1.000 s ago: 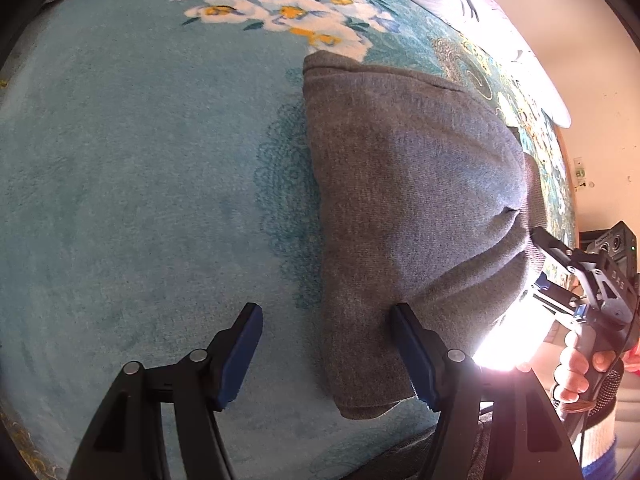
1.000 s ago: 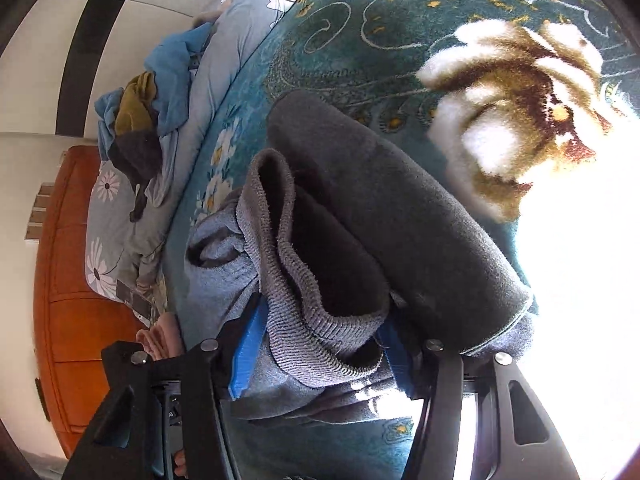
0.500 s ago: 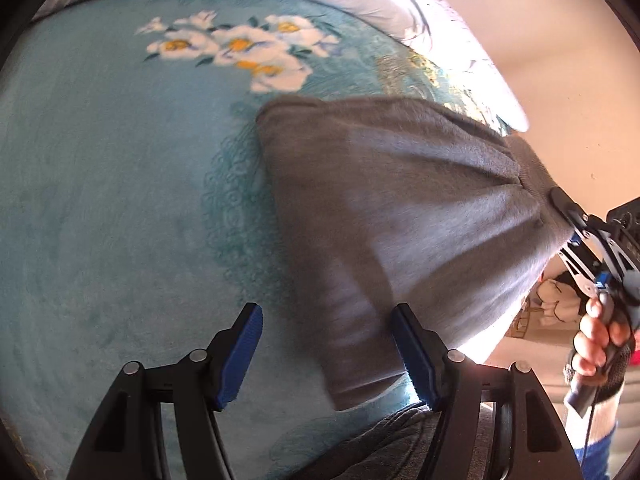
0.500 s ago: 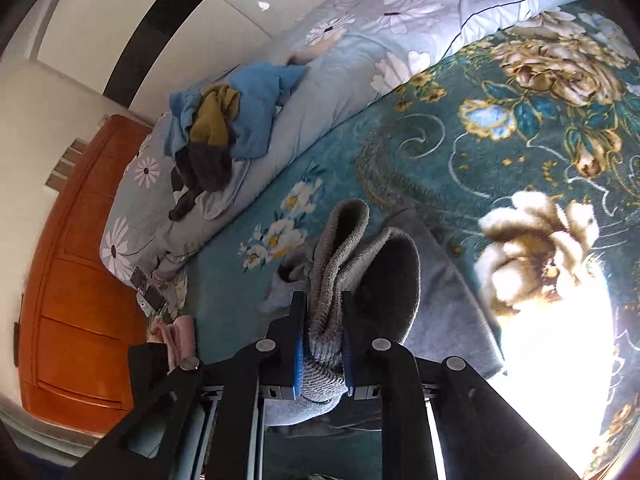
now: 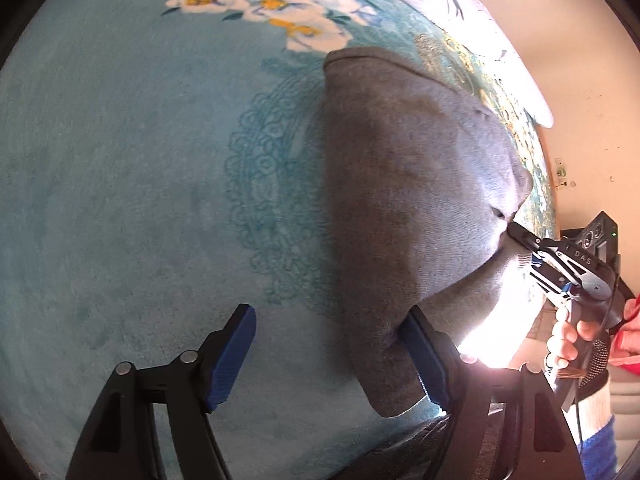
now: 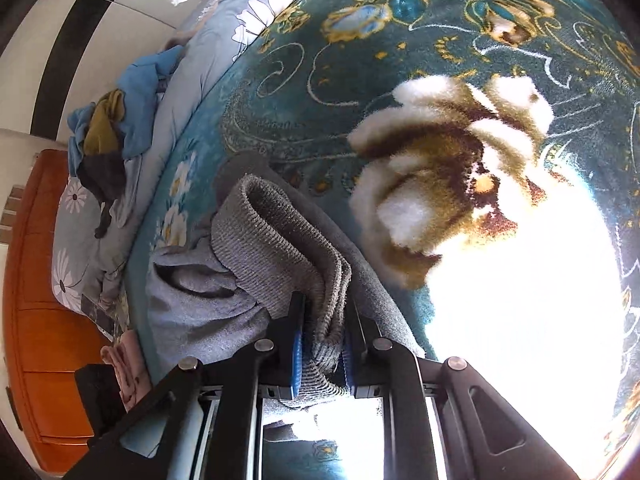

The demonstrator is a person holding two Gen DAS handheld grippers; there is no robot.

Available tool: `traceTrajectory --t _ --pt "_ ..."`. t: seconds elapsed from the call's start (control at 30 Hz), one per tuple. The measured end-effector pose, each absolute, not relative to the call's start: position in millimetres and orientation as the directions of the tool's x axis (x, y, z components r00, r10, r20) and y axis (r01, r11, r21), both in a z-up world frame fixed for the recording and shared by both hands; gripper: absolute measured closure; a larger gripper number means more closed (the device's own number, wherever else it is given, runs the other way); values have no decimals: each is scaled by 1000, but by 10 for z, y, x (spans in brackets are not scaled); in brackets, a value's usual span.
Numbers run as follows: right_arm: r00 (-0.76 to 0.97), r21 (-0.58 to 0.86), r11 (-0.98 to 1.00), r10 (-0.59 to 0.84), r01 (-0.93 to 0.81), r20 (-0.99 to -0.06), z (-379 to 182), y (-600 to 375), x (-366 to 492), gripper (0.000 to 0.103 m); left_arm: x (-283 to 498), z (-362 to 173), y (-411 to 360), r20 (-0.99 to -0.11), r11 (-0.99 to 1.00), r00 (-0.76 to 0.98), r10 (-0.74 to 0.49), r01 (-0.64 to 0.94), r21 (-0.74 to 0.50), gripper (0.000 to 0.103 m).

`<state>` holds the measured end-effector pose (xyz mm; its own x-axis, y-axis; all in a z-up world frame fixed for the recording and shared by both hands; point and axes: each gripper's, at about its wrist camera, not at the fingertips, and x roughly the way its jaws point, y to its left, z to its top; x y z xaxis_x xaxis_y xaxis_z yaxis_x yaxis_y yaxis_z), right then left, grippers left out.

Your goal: Fold clothes

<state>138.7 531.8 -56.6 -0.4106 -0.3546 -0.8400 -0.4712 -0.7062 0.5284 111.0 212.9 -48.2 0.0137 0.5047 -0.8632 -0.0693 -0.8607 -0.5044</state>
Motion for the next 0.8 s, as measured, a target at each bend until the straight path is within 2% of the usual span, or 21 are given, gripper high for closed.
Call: traceTrajectory --t 0.17,0.23,0.4,0.5,0.67,0.8 --pt "-375 469 -771 -320 -431 -870 -381 5237 1339 80 1092 -238 2133 -862 -857 -21 506 -129 -500 26" --pt "-359 432 -805 -294 -407 -886 -279 5213 1344 73 1049 -149 2122 -858 -852 -44 512 -150 -501 26" --pt "-374 344 -865 -202 -365 -905 23 5235 1344 73 914 83 2026 -856 -863 -137 498 -178 -473 26" --pt "-400 362 -877 -223 -316 -889 141 5163 1233 72 764 131 2224 -839 -845 -152 522 -225 -485 26" --pt "-362 358 -906 -263 -226 -894 16 4850 828 73 710 237 2542 -803 -800 -132 582 -269 -536 26" --pt "-306 296 -932 -225 -209 -925 -209 4782 611 73 753 167 2590 -839 -832 -115 532 -257 -492 26"
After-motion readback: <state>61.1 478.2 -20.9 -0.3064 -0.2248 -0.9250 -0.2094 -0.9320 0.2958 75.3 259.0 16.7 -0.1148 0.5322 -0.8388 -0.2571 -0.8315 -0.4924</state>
